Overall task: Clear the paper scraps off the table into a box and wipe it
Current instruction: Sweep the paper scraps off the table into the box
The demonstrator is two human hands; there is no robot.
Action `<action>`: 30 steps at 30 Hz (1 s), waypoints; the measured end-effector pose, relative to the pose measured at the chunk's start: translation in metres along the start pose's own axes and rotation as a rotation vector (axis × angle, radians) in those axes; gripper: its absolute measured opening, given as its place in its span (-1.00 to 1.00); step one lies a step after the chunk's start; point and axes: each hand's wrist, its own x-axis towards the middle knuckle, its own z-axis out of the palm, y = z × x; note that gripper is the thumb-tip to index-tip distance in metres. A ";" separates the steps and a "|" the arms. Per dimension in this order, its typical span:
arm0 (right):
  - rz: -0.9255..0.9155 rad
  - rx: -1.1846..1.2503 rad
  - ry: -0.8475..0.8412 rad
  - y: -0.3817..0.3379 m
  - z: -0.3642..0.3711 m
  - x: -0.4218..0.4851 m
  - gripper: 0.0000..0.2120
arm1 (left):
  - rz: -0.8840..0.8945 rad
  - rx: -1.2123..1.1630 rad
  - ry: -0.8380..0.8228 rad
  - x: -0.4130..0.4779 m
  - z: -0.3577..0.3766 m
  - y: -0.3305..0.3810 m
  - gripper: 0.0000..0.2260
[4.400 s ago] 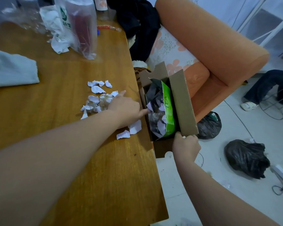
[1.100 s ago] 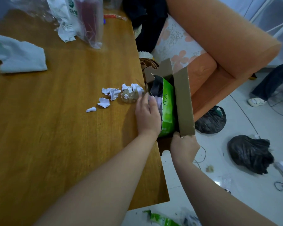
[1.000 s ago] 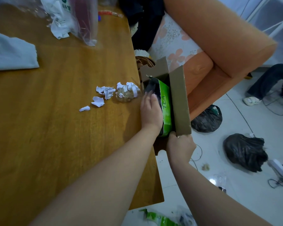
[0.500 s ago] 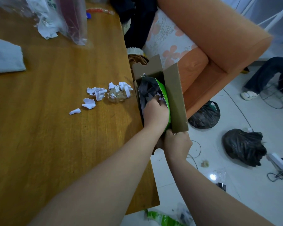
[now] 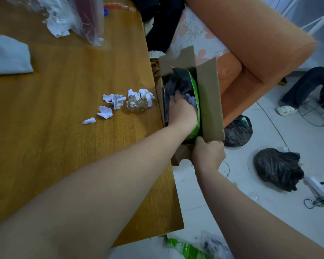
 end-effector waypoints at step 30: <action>-0.091 -0.054 0.052 -0.034 0.019 0.022 -0.68 | -0.033 0.364 0.629 -0.002 -0.130 -0.093 -0.40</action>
